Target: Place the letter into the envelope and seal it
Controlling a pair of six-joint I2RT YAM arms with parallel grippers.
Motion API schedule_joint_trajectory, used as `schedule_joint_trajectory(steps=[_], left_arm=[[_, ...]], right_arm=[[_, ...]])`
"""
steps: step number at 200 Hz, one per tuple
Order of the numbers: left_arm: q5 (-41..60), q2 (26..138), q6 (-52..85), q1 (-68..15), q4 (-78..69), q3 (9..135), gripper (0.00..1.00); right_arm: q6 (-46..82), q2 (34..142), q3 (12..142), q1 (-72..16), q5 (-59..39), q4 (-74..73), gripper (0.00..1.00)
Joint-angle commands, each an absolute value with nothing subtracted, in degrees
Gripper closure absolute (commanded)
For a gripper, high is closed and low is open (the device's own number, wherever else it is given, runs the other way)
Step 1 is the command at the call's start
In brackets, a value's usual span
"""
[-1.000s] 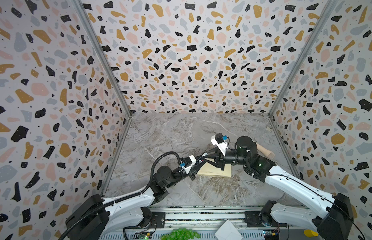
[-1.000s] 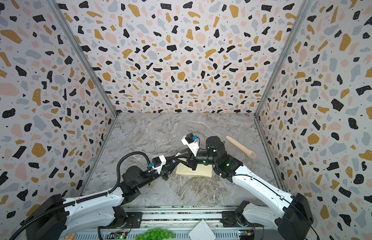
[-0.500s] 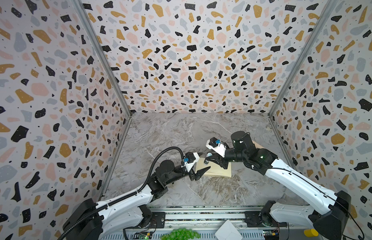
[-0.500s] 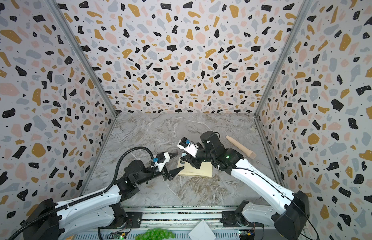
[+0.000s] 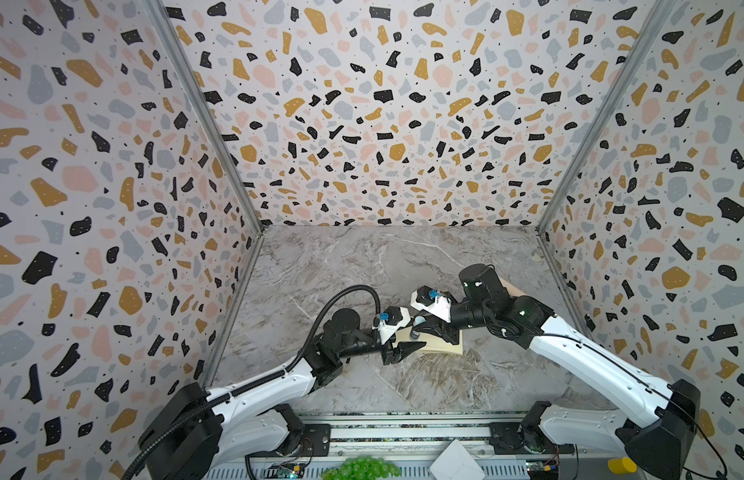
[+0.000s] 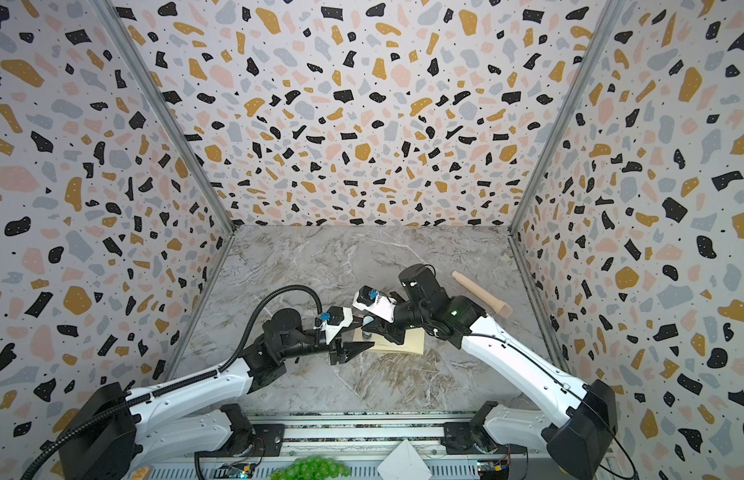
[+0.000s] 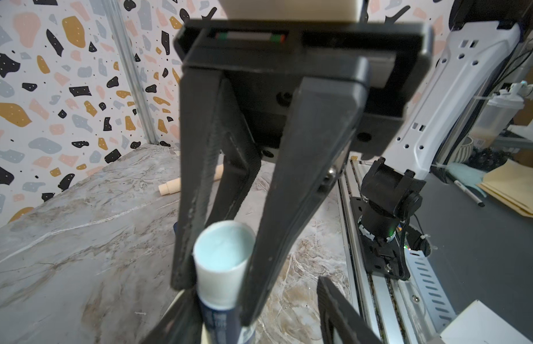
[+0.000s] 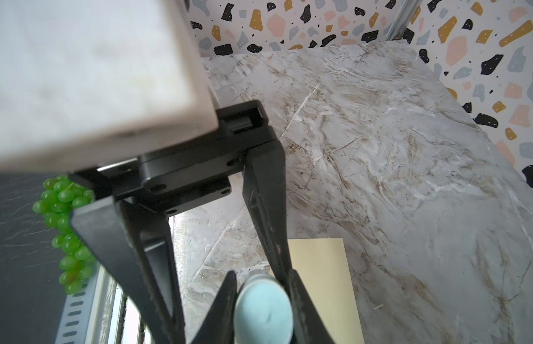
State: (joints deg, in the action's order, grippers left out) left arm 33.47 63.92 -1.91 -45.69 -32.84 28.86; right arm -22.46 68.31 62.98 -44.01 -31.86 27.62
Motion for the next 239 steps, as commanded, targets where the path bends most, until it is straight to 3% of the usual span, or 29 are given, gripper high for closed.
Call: schedule_joint_trajectory(steps=[1, 67, 83, 94, 110, 143, 164, 203, 239], left_arm=[[35.8, 64.5, -3.3, -45.4, -33.3, 30.9, 0.46], [36.3, 67.1, -3.4, -45.3, -32.7, 32.5, 0.66], [36.4, 67.5, -3.3, -45.3, -32.5, 33.0, 0.80], [36.3, 67.8, -2.9, -45.3, -32.3, 33.4, 0.90], [35.9, 68.2, -1.4, -45.3, -33.1, 33.6, 1.00], [25.3, 66.7, 5.6, -45.4, -40.1, 30.9, 1.00], [16.4, 64.4, 11.5, -45.3, -45.5, 28.9, 1.00], [0.6, 60.2, 23.6, -45.3, -50.5, 26.3, 1.00], [-8.8, 58.6, 36.5, -45.4, -46.5, 27.5, 1.00]], right_arm=[[-23.5, 68.0, 65.5, -44.1, -34.8, 28.5, 1.00], [-23.9, 68.0, 65.3, -44.1, -34.5, 29.4, 1.00], [-23.9, 68.0, 65.3, -44.1, -34.2, 29.3, 1.00], [-23.7, 67.9, 65.2, -44.2, -33.7, 28.9, 0.95], [-22.4, 67.5, 64.9, -44.1, -32.0, 27.3, 0.79], [-19.4, 62.5, 60.0, -44.1, -24.5, 19.6, 0.46], [-18.2, 57.9, 55.6, -44.1, -20.4, 13.5, 0.33], [-15.7, 51.6, 45.6, -44.1, -17.5, -0.1, 0.19], [-15.4, 47.7, 32.2, -45.3, -16.0, -21.8, 0.16]])
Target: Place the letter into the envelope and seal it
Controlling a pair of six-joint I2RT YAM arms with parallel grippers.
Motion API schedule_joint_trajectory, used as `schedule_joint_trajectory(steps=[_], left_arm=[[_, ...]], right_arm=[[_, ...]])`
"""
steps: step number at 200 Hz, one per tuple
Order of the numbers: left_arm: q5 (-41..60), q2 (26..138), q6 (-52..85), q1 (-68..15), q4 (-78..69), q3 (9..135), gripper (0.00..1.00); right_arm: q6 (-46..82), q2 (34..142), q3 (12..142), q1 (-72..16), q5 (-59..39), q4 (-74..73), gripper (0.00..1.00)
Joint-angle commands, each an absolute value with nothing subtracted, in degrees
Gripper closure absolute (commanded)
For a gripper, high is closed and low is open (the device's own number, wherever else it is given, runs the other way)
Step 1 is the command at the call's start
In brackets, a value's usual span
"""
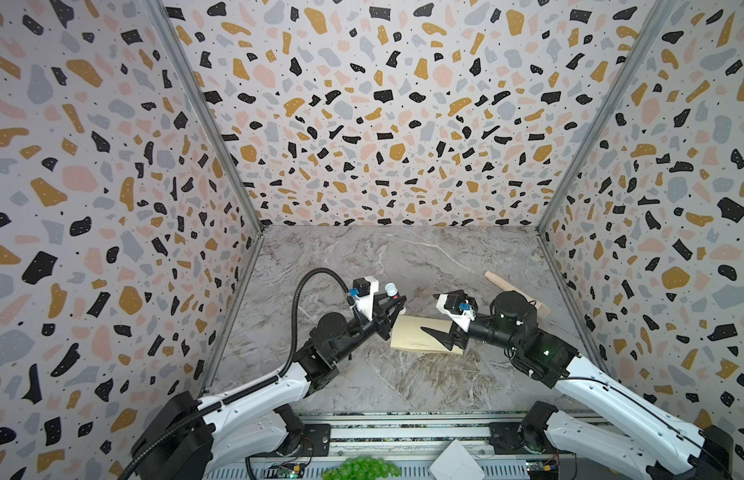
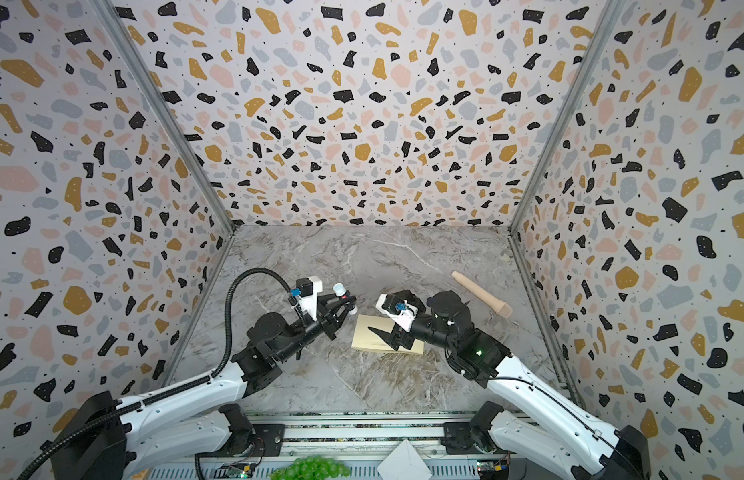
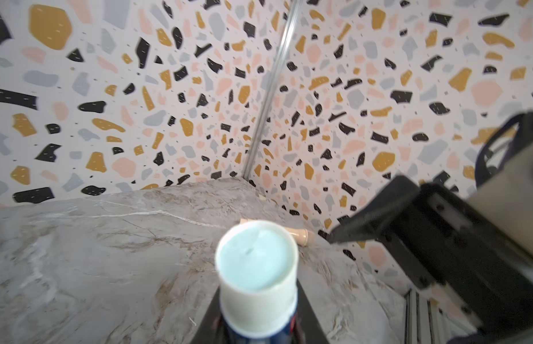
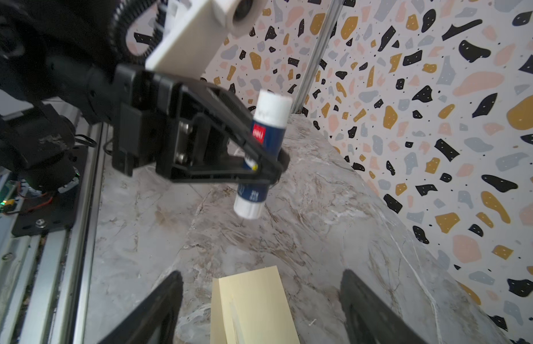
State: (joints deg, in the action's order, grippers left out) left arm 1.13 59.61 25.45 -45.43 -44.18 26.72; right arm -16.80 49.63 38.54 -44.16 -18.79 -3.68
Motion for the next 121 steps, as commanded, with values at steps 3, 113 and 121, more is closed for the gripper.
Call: schedule_joint_trajectory(steps=[3, 113, 121], left_arm=[[-9.1, 58.6, 37.2, -45.4, -46.0, 27.9, 1.00], [-9.8, 62.2, 58.8, -45.8, -43.6, 30.5, 1.00], [-9.7, 62.2, 59.6, -45.9, -43.8, 30.5, 1.00]], right_arm=[[-15.3, 47.6, 31.6, -45.4, -15.4, -23.3, 0.16], [-21.6, 63.3, 23.3, -58.2, 5.0, -61.2, 0.28], [-21.7, 64.6, 23.4, -58.5, 5.8, -62.9, 0.30]])
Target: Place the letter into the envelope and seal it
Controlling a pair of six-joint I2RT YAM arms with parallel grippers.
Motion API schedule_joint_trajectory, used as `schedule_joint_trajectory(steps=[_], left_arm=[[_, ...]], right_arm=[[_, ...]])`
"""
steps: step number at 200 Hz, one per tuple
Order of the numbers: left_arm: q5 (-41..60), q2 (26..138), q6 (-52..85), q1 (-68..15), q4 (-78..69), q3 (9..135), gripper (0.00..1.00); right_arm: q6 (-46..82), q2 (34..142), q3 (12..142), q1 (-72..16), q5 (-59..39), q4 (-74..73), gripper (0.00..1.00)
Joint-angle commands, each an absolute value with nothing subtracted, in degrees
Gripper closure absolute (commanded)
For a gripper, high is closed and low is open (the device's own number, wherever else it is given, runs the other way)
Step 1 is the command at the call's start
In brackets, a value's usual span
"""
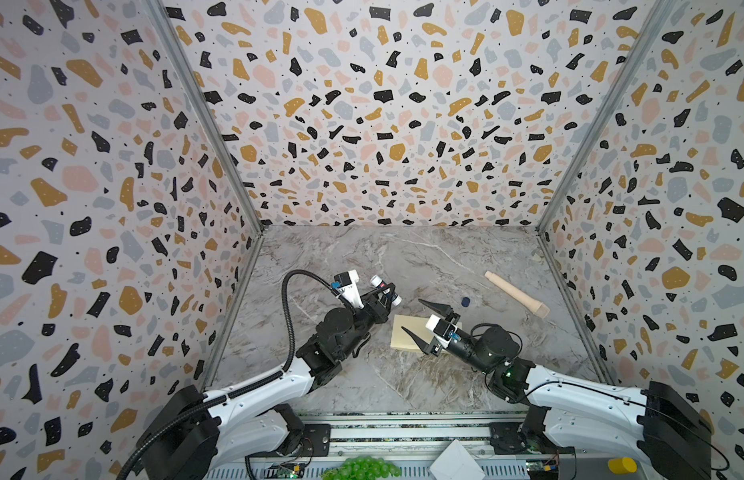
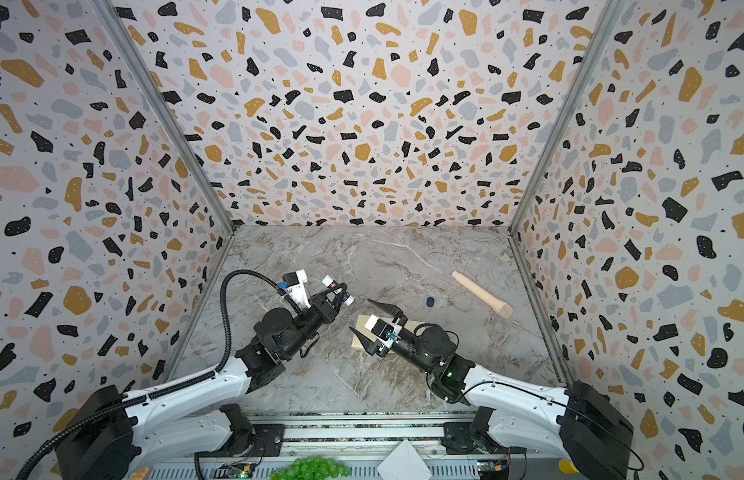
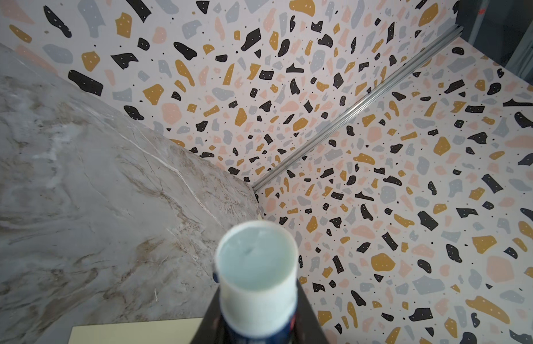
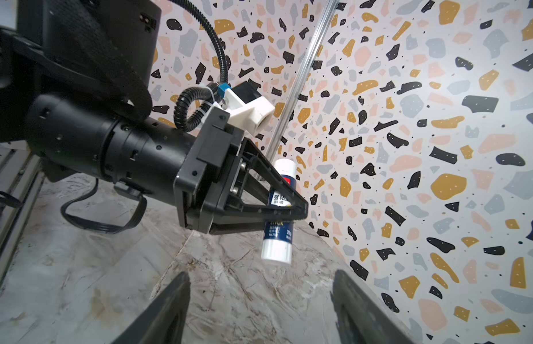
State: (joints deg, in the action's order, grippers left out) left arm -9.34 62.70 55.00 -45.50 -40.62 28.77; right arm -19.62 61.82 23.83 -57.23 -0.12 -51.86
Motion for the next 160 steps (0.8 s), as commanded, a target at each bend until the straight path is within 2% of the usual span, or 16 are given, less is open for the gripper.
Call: schedule_joint_trajectory(steps=[1, 75, 160], left_arm=[[-9.7, 62.2, 59.7, -45.8, -43.8, 30.5, 1.00], [-8.2, 61.3, 63.7, -46.0, -43.6, 30.8, 1.00], [-5.9, 63.4, 63.7, -46.0, -42.9, 33.0, 1.00]], right_arm=[[-21.8, 64.8, 23.4, -58.5, 5.9, -63.2, 0.30], [-23.4, 72.8, 25.2, -59.4, 9.7, -69.8, 0.48], [-23.6, 78.1, 27.6, -59.3, 11.0, -73.1, 0.54]])
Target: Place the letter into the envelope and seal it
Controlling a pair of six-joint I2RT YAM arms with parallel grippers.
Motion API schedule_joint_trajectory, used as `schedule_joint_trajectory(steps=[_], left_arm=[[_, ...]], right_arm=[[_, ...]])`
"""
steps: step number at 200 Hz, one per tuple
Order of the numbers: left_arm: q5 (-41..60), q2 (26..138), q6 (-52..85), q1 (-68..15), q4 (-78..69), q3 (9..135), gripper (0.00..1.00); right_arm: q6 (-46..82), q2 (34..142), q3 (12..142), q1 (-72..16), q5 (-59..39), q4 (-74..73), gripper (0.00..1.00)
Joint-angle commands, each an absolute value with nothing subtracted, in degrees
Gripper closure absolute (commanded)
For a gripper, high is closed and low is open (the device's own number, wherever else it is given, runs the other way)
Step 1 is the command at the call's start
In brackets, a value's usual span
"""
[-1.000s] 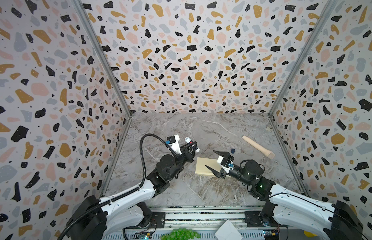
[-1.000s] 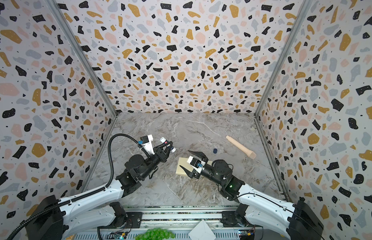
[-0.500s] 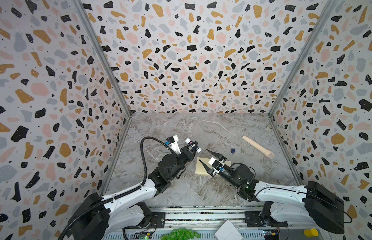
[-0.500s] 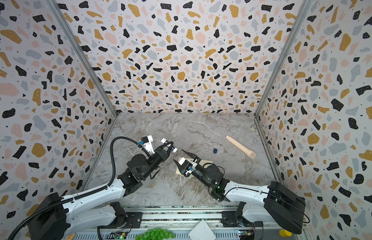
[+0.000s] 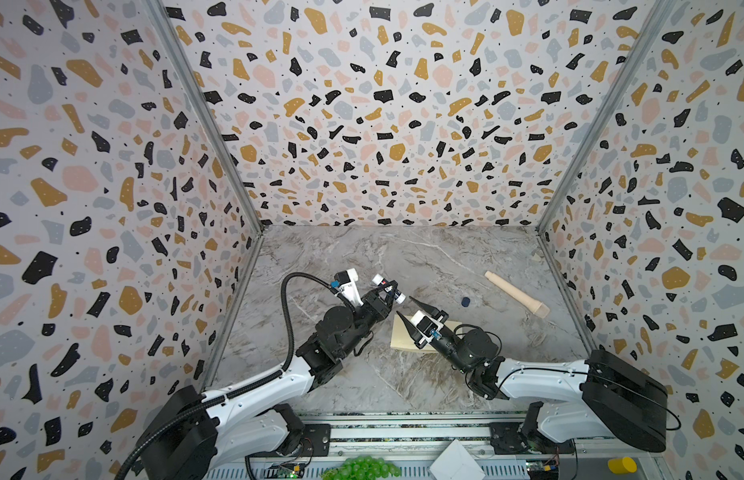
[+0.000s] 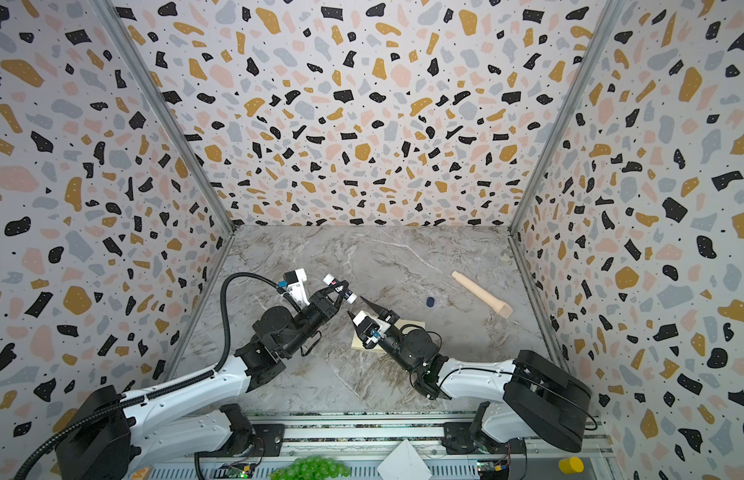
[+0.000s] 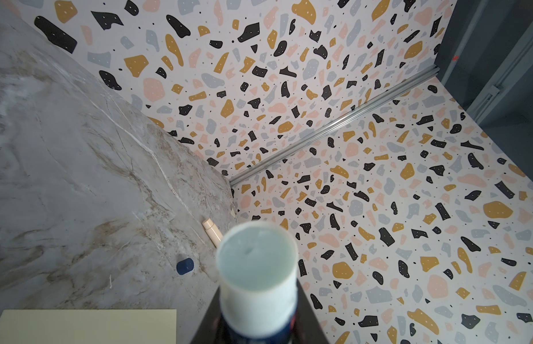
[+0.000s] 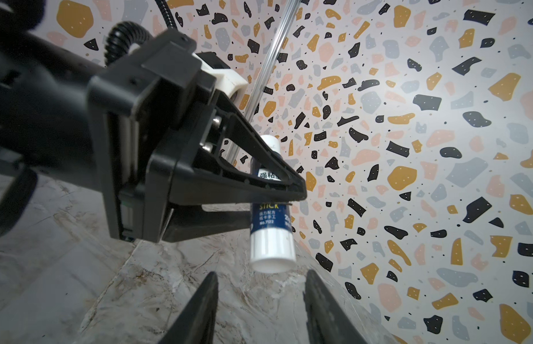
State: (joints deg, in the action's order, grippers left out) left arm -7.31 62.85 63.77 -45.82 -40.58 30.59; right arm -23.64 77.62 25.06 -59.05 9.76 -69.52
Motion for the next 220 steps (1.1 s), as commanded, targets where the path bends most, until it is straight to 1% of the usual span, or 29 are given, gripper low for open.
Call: schedule_joint_trajectory(steps=[1, 57, 122, 128, 141, 155, 181, 200, 211, 220], left_arm=[[-5.9, 63.4, 63.7, -46.0, -43.0, 33.0, 1.00], [-5.5, 64.0, 63.6, -46.1, -43.0, 33.3, 1.00], [-4.5, 65.0, 63.7, -46.0, -43.1, 33.6, 1.00], [-4.3, 65.2, 63.6, -46.1, -43.2, 33.6, 1.00], [-4.3, 65.4, 63.6, -46.1, -43.3, 33.6, 1.00], [-4.1, 65.5, 63.5, -46.1, -43.5, 33.5, 1.00], [-3.5, 65.7, 63.0, -46.1, -44.7, 33.3, 1.00], [-2.1, 65.9, 61.9, -46.1, -46.5, 33.0, 1.00], [-0.4, 66.2, 60.4, -46.1, -48.2, 33.0, 1.00], [1.4, 66.3, 58.2, -46.1, -50.2, 32.6, 1.00]], right_arm=[[-23.6, 78.1, 27.7, -59.3, 11.0, -73.2, 0.54], [-23.9, 80.3, 29.0, -59.3, 12.0, -74.3, 0.63], [-23.6, 81.9, 29.8, -59.3, 13.5, -75.1, 0.64], [-23.6, 82.0, 29.9, -59.4, 13.7, -75.1, 0.66], [-23.4, 82.2, 29.9, -59.4, 13.7, -75.1, 0.75], [-23.3, 82.3, 29.9, -59.4, 13.9, -75.1, 0.79], [-22.2, 82.0, 30.2, -59.2, 13.6, -73.3, 0.82], [-19.0, 80.8, 30.2, -58.4, 12.2, -71.4, 0.85], [-15.8, 79.3, 30.1, -57.3, 9.5, -69.4, 0.88], [-11.9, 77.6, 30.1, -55.8, 5.2, -67.2, 0.89]])
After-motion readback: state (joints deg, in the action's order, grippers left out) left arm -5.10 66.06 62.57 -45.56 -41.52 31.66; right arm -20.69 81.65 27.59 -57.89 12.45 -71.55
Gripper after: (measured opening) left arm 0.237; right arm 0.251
